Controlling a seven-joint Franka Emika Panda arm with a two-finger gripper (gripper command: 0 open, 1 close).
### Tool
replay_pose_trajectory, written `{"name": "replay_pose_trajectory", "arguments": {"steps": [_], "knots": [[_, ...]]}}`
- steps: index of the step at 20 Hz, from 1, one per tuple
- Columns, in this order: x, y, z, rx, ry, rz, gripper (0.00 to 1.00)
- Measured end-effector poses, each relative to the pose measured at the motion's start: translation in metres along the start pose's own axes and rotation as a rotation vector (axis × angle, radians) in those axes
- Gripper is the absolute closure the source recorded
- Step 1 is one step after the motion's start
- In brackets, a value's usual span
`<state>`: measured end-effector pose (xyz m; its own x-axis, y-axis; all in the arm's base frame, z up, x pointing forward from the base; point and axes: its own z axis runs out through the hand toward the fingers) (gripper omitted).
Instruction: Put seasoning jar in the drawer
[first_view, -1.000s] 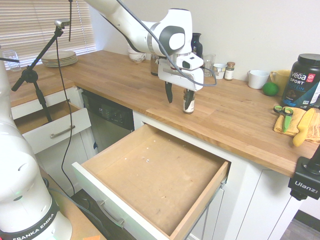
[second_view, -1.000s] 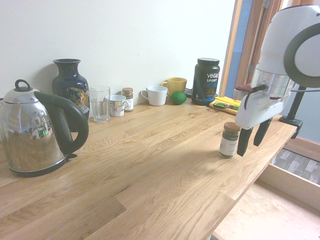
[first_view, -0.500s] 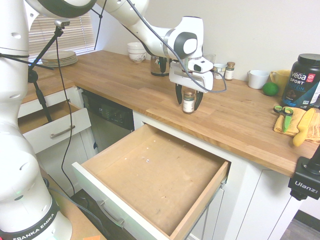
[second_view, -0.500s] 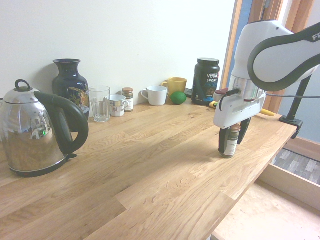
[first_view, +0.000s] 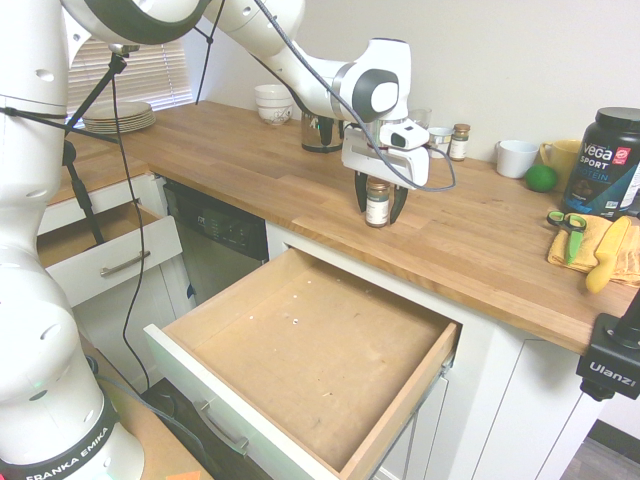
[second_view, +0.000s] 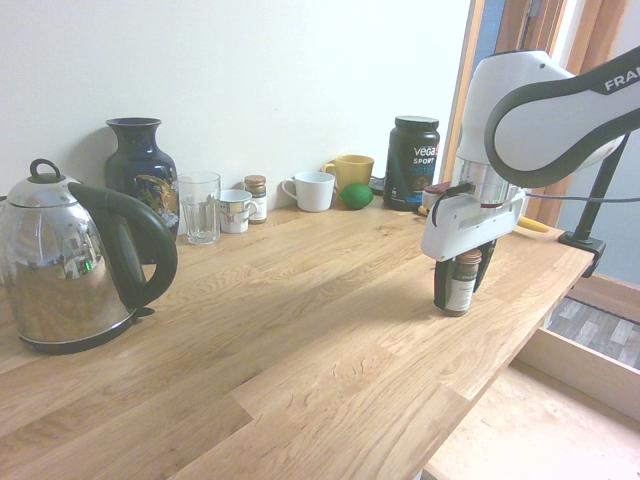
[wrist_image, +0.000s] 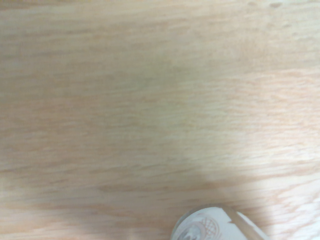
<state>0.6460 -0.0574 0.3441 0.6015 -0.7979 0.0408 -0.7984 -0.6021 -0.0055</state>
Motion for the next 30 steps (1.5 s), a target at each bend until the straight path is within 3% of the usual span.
{"name": "replay_pose_trajectory", "arguments": {"steps": [18,25,30], "knots": [[-0.015,-0.013,-0.001,0.002,-0.001,-0.03,1.0],[-0.029,-0.009,-0.04,0.036,0.022,-0.042,1.0],[-0.059,0.025,-0.063,0.041,0.02,-0.048,1.0]]}}
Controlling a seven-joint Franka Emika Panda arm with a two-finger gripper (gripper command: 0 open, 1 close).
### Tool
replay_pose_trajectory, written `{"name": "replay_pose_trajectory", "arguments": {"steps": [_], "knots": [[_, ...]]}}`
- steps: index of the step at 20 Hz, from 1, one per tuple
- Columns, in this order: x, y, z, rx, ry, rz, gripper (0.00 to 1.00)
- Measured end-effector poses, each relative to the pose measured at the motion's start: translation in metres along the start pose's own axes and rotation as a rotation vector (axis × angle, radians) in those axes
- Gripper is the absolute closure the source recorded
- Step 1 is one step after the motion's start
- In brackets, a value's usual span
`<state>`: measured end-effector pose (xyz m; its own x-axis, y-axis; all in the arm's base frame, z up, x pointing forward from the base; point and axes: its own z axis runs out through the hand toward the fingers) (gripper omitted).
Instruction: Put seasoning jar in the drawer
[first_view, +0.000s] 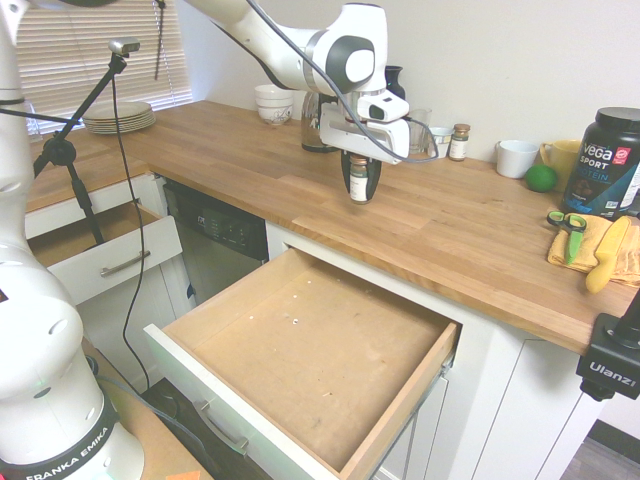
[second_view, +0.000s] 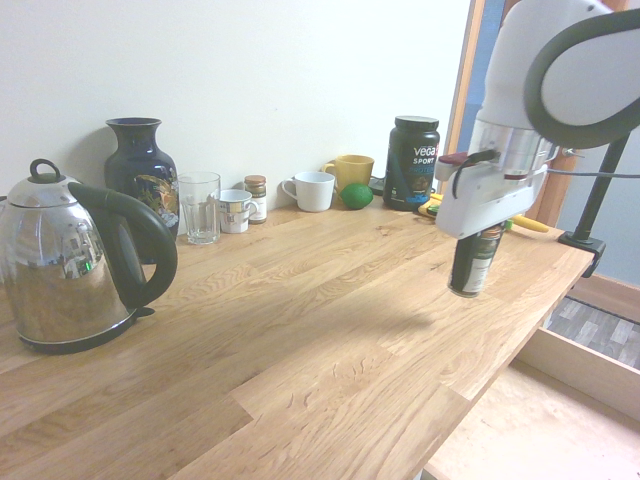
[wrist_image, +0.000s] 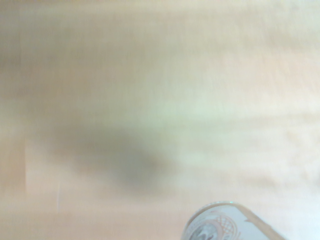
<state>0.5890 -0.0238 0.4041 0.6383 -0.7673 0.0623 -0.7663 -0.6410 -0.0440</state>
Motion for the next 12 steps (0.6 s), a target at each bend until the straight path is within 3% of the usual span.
{"name": "replay_pose_trajectory", "arguments": {"steps": [5,12], "knots": [[-0.045,0.048,0.003,-0.004,-0.01,-0.007,1.0],[-0.092,0.1,0.051,-0.003,-0.015,-0.011,1.0]]}}
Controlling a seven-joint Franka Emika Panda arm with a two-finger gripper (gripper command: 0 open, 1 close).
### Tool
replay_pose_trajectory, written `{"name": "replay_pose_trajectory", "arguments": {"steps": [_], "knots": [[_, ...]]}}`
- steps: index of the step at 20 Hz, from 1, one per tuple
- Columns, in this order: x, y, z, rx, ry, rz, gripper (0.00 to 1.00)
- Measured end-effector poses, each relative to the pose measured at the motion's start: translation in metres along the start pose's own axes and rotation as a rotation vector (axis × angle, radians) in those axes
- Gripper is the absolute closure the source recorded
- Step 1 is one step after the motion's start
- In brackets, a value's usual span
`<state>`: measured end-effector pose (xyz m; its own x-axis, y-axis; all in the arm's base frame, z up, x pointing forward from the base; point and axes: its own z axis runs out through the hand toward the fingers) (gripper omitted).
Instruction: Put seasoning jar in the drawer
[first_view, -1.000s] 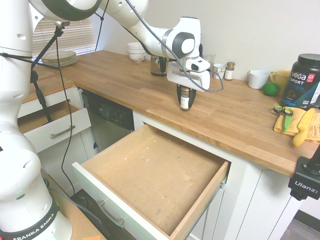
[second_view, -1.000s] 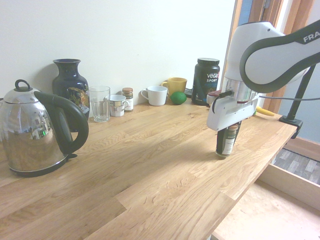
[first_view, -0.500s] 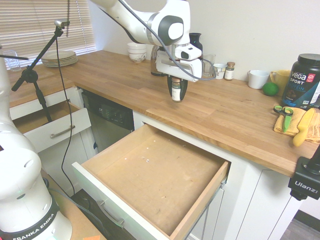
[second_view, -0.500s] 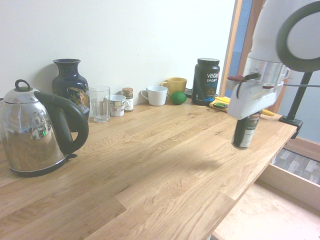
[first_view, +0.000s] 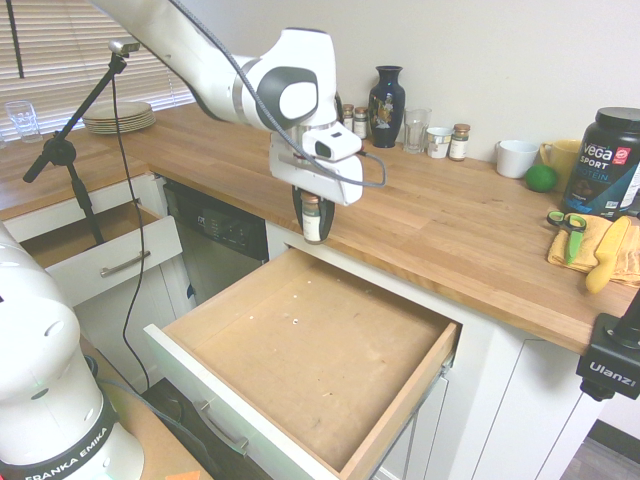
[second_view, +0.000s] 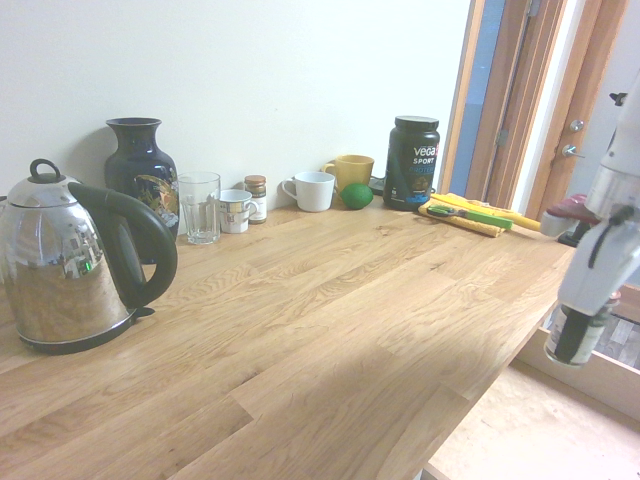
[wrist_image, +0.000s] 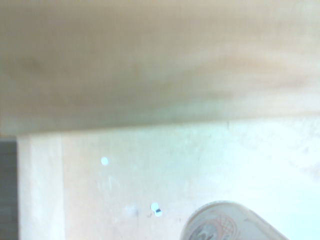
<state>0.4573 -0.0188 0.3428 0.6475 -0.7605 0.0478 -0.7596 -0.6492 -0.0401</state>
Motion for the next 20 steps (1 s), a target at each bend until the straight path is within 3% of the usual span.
{"name": "replay_pose_trajectory", "arguments": {"steps": [14,20], "knots": [[-0.005,0.036,0.146,-0.066,-0.017,-0.017,1.0],[0.001,0.039,0.183,-0.104,-0.029,-0.01,1.0]]}}
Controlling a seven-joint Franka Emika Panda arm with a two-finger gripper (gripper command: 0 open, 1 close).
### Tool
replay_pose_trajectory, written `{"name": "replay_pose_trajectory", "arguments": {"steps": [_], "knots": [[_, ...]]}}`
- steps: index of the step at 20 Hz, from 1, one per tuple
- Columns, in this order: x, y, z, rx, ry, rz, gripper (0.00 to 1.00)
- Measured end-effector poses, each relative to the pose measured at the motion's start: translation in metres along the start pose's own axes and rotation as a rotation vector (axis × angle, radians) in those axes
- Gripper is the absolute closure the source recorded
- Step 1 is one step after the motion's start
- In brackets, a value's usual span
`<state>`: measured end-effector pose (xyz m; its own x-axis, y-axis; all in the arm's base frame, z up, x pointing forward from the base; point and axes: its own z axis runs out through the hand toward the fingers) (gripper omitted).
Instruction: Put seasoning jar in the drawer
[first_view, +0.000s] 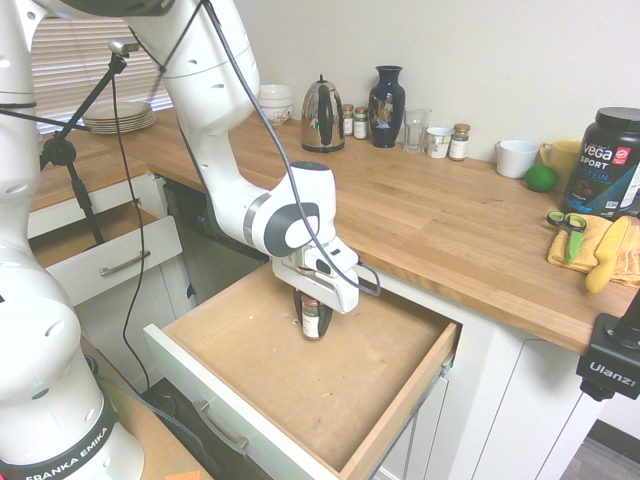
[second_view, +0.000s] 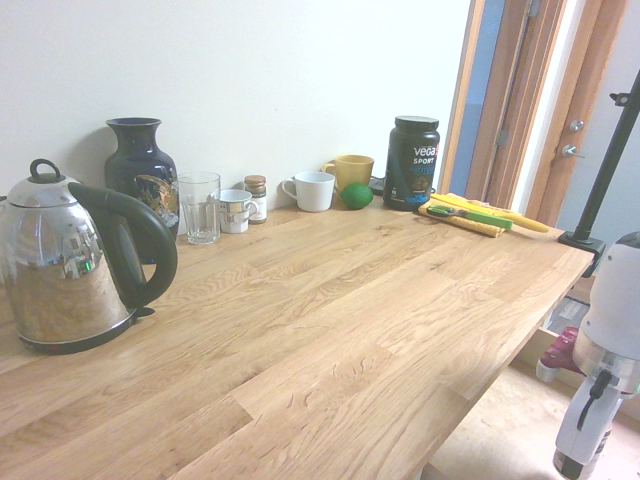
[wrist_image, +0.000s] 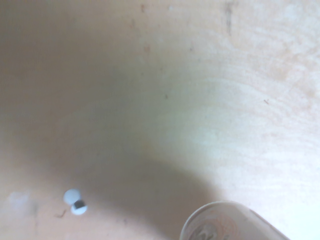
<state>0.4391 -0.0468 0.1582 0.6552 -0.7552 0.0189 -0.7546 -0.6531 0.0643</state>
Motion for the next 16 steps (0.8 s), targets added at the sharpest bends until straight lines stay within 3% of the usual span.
{"name": "replay_pose_trajectory", "arguments": {"steps": [2,3,16], "knots": [[-0.0009,-0.0007,0.006,-0.008,-0.006,0.001,1.0],[-0.0012,-0.0013,0.0077,-0.01,-0.008,0.002,0.0],[-0.001,-0.0096,0.0067,0.001,-0.009,0.016,0.0]]}}
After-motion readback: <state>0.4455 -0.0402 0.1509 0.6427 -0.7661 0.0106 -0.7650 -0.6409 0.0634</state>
